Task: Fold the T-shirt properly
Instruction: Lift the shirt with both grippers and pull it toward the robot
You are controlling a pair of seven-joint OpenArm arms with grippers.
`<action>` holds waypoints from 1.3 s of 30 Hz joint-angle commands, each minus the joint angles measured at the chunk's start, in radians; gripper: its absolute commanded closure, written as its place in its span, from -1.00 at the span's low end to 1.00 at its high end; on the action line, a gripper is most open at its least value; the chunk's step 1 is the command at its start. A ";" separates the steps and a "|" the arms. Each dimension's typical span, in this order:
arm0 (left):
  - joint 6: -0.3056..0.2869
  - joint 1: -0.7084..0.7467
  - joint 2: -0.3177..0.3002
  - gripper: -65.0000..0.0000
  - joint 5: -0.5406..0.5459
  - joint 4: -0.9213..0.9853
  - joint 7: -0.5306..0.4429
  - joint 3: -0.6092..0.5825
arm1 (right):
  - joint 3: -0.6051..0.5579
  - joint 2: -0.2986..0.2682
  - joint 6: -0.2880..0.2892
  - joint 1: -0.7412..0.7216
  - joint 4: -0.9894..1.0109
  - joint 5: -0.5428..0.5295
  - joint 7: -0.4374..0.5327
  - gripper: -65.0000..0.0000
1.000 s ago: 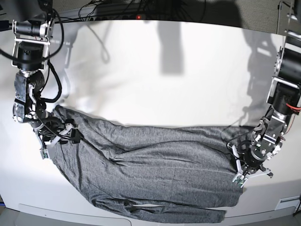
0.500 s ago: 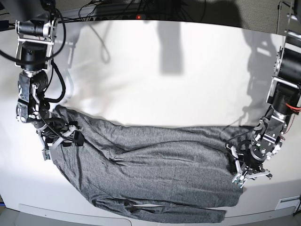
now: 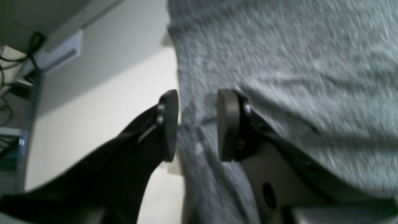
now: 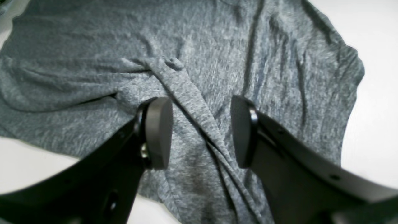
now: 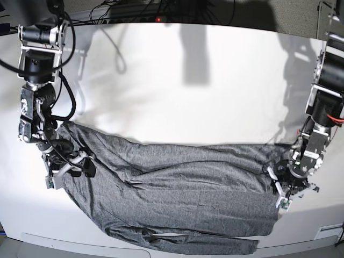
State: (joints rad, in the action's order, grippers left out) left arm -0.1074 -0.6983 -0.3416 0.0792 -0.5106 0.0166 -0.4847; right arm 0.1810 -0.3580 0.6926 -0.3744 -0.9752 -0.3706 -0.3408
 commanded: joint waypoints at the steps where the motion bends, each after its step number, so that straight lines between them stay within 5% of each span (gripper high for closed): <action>1: 0.006 -0.016 -0.005 0.37 0.005 -0.013 -0.021 0.006 | 0.003 0.006 0.006 -0.037 -0.016 0.004 0.018 0.06; 9: 0.008 0.101 0.023 0.37 0.007 -0.013 -0.105 0.006 | 0.003 0.146 -0.064 -0.044 -0.016 0.188 0.083 0.06; 14: 0.010 0.141 0.031 0.37 0.000 -0.013 -0.132 0.006 | 0.003 0.181 -0.110 -0.031 -0.016 0.218 0.048 0.06; 27: 0.010 0.214 0.031 0.37 0.000 -0.013 -0.143 0.006 | 0.003 0.132 -0.147 0.022 -0.014 0.248 0.015 0.06; 35: 0.002 0.216 0.026 0.37 0.057 -0.015 -0.032 0.006 | 0.003 0.089 -0.116 0.060 -0.013 0.147 -0.060 0.08; 39: -0.120 0.215 0.023 0.39 0.068 -0.015 0.038 0.006 | 0.003 0.071 -0.069 0.059 -0.013 0.149 -0.127 0.14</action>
State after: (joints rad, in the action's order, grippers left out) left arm -0.1917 -0.4965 -0.3176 0.1677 -0.5369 -0.0662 -0.4725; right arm 0.1818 -0.2775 0.6144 -0.2947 -0.9752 -0.2161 -0.4618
